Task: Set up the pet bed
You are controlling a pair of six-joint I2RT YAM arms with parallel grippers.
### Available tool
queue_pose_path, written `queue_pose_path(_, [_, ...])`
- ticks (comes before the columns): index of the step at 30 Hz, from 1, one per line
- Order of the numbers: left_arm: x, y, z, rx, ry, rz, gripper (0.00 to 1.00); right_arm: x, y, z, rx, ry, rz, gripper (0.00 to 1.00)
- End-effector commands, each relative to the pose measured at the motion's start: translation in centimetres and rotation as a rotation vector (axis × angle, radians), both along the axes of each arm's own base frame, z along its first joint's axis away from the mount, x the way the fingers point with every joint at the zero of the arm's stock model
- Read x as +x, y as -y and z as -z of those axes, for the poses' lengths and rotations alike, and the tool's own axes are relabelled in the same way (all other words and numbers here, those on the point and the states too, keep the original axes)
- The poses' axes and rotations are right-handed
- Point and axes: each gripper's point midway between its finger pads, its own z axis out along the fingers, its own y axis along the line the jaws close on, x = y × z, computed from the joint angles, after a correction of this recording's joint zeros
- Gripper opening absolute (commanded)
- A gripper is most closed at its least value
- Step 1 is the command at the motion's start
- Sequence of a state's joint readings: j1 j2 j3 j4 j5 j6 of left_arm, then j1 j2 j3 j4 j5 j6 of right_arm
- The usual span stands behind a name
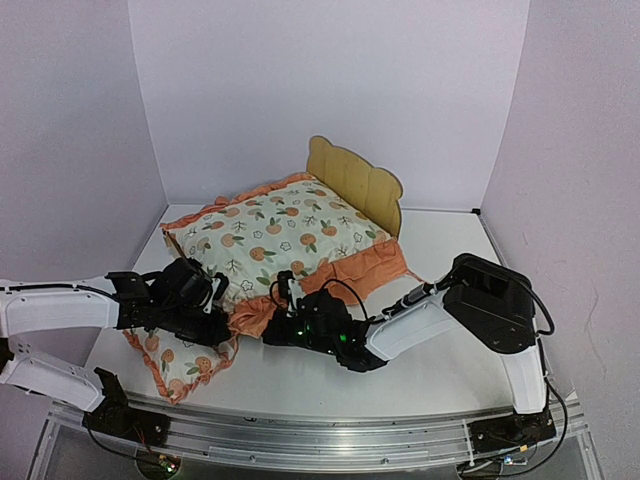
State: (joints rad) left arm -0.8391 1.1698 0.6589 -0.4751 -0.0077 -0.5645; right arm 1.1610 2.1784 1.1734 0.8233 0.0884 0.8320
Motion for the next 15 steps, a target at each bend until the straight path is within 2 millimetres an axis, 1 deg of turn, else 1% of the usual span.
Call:
queue_pose_path(1, [4.5, 1.3, -5.8, -0.116, 0.189, -0.126, 0.0, -1.1, -0.1, -2.8, 0.043, 0.053, -0.059, 0.0])
queue_pose_path(7, [4.8, 2.2, -6.8, -0.149, 0.195, -0.113, 0.0, -2.8, -0.7, -3.6, 0.069, 0.019, -0.162, 0.0])
queue_pose_path(11, [5.2, 2.7, -7.4, -0.167, 0.214, -0.106, 0.0, -3.7, -0.9, -4.1, 0.086, 0.001, -0.208, 0.0])
queue_pose_path(13, [5.3, 2.9, -7.2, -0.169, 0.222, -0.101, 0.0, -3.8, -1.1, -4.4, 0.092, 0.004, -0.219, 0.0])
queue_pose_path(15, [5.1, 3.4, -6.5, -0.163, 0.207, -0.069, 0.0, -3.9, -1.3, -4.9, 0.102, 0.013, -0.229, 0.0])
